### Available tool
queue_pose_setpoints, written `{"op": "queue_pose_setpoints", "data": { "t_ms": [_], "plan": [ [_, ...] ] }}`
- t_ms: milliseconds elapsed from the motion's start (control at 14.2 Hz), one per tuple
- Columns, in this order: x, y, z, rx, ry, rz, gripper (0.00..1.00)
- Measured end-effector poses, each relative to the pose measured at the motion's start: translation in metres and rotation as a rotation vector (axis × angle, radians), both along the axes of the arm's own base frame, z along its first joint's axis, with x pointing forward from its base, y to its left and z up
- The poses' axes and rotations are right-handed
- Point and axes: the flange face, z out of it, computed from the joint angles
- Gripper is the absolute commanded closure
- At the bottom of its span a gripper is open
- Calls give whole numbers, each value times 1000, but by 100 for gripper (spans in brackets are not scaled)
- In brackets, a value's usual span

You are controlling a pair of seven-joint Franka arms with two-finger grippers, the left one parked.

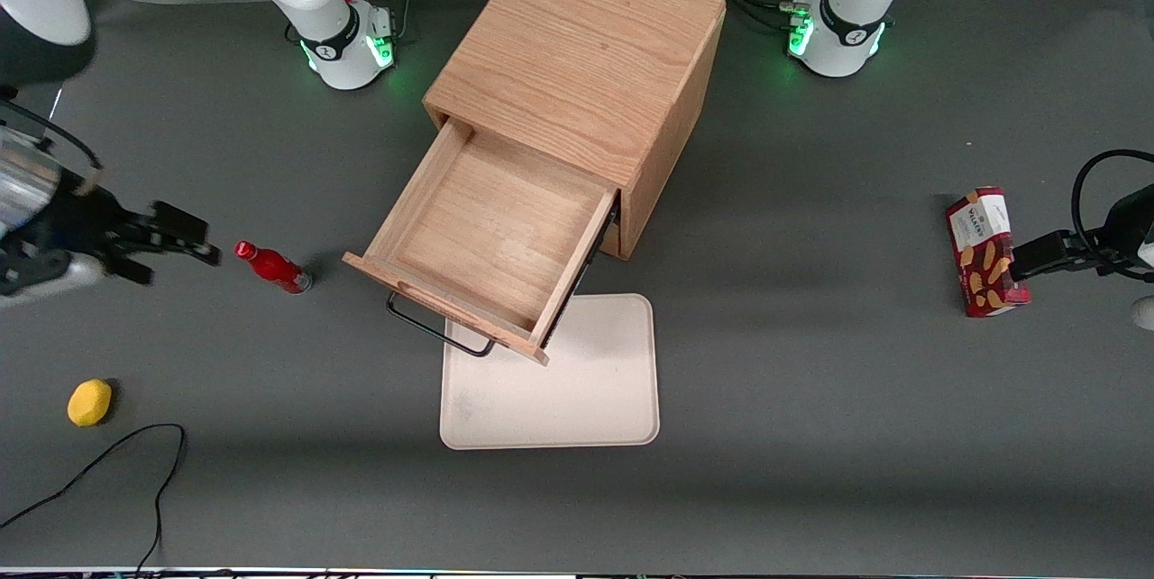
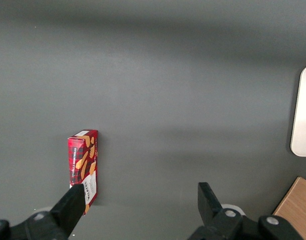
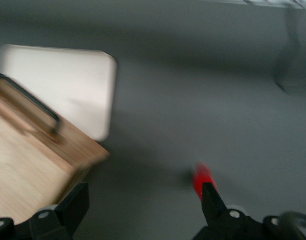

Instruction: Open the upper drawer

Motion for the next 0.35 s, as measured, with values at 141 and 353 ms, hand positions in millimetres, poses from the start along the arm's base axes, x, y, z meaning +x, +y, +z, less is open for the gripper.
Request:
{"op": "queue_pose_setpoints", "data": {
  "t_ms": [141, 353],
  "plan": [
    [-19, -14, 9, -60, 58, -62, 0],
    [-22, -28, 8, -70, 75, -95, 0]
  ]
}}
